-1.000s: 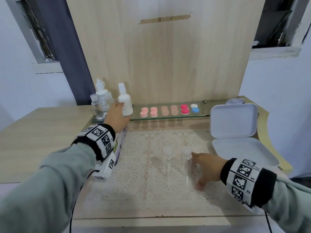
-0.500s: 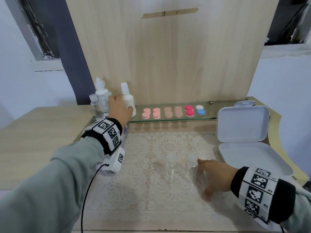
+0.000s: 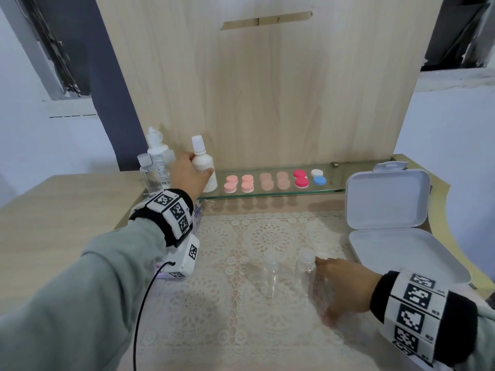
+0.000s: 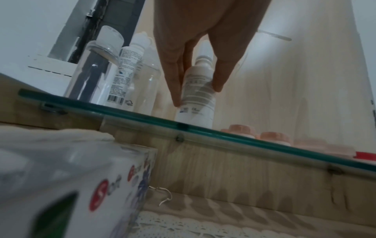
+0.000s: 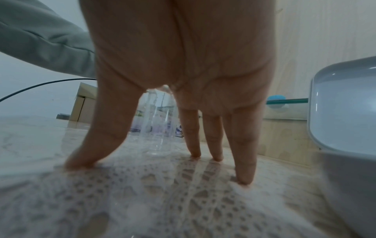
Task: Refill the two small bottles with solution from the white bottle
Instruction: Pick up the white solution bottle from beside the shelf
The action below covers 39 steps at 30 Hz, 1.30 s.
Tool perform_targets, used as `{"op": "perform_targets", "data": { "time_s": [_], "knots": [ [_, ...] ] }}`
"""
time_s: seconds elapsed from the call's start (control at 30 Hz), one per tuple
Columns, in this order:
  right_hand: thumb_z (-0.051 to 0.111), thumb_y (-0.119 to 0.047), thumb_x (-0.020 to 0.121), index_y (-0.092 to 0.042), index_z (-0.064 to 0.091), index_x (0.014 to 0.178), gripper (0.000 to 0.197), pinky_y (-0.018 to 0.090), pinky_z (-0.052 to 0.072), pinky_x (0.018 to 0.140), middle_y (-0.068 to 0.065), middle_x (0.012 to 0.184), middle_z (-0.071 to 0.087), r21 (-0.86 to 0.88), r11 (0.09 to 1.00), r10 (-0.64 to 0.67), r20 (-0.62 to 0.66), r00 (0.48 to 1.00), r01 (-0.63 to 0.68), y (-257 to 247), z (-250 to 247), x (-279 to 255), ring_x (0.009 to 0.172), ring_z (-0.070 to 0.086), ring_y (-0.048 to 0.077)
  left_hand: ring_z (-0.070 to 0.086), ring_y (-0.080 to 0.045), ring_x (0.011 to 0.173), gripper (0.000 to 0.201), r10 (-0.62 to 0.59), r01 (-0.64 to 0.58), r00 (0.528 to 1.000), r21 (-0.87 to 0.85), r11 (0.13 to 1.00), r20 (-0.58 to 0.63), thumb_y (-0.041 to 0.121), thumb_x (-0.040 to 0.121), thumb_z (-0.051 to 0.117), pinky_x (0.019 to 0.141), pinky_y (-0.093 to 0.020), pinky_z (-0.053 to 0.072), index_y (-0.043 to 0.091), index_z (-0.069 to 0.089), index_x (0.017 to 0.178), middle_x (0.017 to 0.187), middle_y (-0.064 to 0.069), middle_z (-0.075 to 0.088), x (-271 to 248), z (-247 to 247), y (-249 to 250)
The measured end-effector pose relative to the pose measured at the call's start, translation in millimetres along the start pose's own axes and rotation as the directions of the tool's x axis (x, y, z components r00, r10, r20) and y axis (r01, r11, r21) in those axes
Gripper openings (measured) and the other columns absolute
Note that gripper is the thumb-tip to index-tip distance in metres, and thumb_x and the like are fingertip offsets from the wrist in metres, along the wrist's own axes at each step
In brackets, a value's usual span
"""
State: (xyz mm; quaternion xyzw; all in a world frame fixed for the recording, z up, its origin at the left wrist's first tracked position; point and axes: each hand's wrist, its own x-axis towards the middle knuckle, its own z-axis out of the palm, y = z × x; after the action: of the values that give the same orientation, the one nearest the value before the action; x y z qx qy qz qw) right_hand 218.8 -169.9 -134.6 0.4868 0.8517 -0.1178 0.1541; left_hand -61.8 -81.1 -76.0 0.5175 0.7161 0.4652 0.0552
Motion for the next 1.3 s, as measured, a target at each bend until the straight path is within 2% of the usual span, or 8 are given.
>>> {"op": "perform_targets", "data": {
  "time_s": [0.13, 0.4, 0.53, 0.67, 0.8, 0.87, 1.0, 1.3],
  "knots": [
    [0.072, -0.042, 0.070, -0.014, 0.033, 0.140, 0.085, 0.028, 0.034, 0.109, 0.001, 0.153, 0.028, 0.009, 1.000, 0.003, -0.005, 1.000, -0.003, -1, 0, -2, 0.133, 0.038, 0.020, 0.058, -0.029, 0.104, 0.048, 0.002, -0.003, 1.000, -0.056, 0.998, -0.008, 0.016, 0.073, 0.072, 0.087, -0.034, 0.043, 0.002, 0.051, 0.114, 0.118, -0.016, 0.061, -3, -11, -2],
    [0.074, -0.042, 0.067, -0.016, 0.044, 0.129, 0.072, 0.023, 0.040, 0.093, -0.001, 0.130, 0.051, 0.039, 0.999, 0.017, -0.010, 1.000, -0.017, -5, -2, -4, 0.116, 0.052, 0.018, 0.056, -0.017, 0.087, 0.051, 0.060, -0.041, 0.992, -0.164, 0.986, 0.112, 0.016, 0.069, 0.076, 0.077, -0.028, 0.046, 0.005, 0.050, 0.112, 0.109, -0.006, 0.057, -31, -47, 5],
    [0.075, -0.041, 0.066, -0.017, 0.043, 0.129, 0.075, 0.021, 0.038, 0.089, -0.001, 0.124, 0.057, 0.073, 0.997, 0.041, -0.020, 0.999, -0.040, -5, 0, -5, 0.114, 0.053, 0.018, 0.058, -0.007, 0.076, 0.054, 0.090, -0.051, 0.964, -0.157, 0.986, 0.251, 0.011, 0.069, 0.075, 0.059, -0.014, 0.046, 0.005, 0.052, 0.117, 0.105, -0.004, 0.059, -55, -64, 3],
    [0.075, -0.041, 0.067, -0.016, 0.041, 0.131, 0.076, 0.020, 0.035, 0.082, 0.001, 0.125, 0.057, 0.074, 0.996, 0.059, -0.004, 0.998, -0.059, -7, 0, -7, 0.113, 0.053, 0.019, 0.060, -0.012, 0.083, 0.051, 0.075, -0.057, 0.941, -0.063, 0.996, 0.329, 0.014, 0.065, 0.078, 0.064, -0.018, 0.046, 0.009, 0.058, 0.112, 0.104, -0.004, 0.065, -82, -74, -8],
    [0.076, -0.041, 0.066, -0.016, 0.041, 0.132, 0.078, 0.022, 0.038, 0.086, 0.002, 0.127, 0.056, 0.067, 0.995, 0.079, -0.002, 0.997, -0.078, -9, 1, -9, 0.114, 0.052, 0.020, 0.060, -0.010, 0.085, 0.044, 0.071, -0.105, 0.912, 0.064, 0.992, 0.403, 0.015, 0.066, 0.076, 0.063, -0.008, 0.039, 0.012, 0.059, 0.106, 0.099, 0.002, 0.064, -110, -75, -19],
    [0.077, -0.042, 0.065, -0.016, 0.041, 0.132, 0.081, 0.023, 0.039, 0.089, 0.002, 0.127, 0.057, 0.074, 0.993, 0.089, -0.014, 0.996, -0.087, -8, 1, -8, 0.114, 0.053, 0.021, 0.061, -0.016, 0.089, 0.043, 0.047, -0.084, 0.910, 0.072, 0.994, 0.412, 0.015, 0.063, 0.077, 0.070, -0.016, 0.041, 0.012, 0.060, 0.102, 0.100, -0.003, 0.066, -117, -71, -26],
    [0.076, -0.041, 0.066, -0.016, 0.039, 0.134, 0.081, 0.020, 0.035, 0.085, 0.003, 0.129, 0.056, 0.075, 0.993, 0.088, 0.000, 0.996, -0.088, -8, 2, -8, 0.116, 0.052, 0.021, 0.057, -0.018, 0.086, 0.040, 0.032, -0.073, 0.905, 0.080, 0.994, 0.425, 0.012, 0.061, 0.078, 0.061, -0.014, 0.038, 0.013, 0.056, 0.095, 0.094, -0.005, 0.062, -131, -65, -35],
    [0.076, -0.040, 0.068, -0.016, 0.039, 0.135, 0.081, 0.018, 0.031, 0.082, 0.003, 0.130, 0.055, 0.089, 0.992, 0.092, 0.001, 0.996, -0.091, -6, 3, -7, 0.118, 0.051, 0.020, 0.055, -0.016, 0.088, 0.046, 0.008, -0.060, 0.871, 0.091, 0.994, 0.491, 0.013, 0.064, 0.078, 0.064, -0.011, 0.037, 0.009, 0.056, 0.104, 0.098, -0.002, 0.060, -141, -60, -45]
  ]
}}
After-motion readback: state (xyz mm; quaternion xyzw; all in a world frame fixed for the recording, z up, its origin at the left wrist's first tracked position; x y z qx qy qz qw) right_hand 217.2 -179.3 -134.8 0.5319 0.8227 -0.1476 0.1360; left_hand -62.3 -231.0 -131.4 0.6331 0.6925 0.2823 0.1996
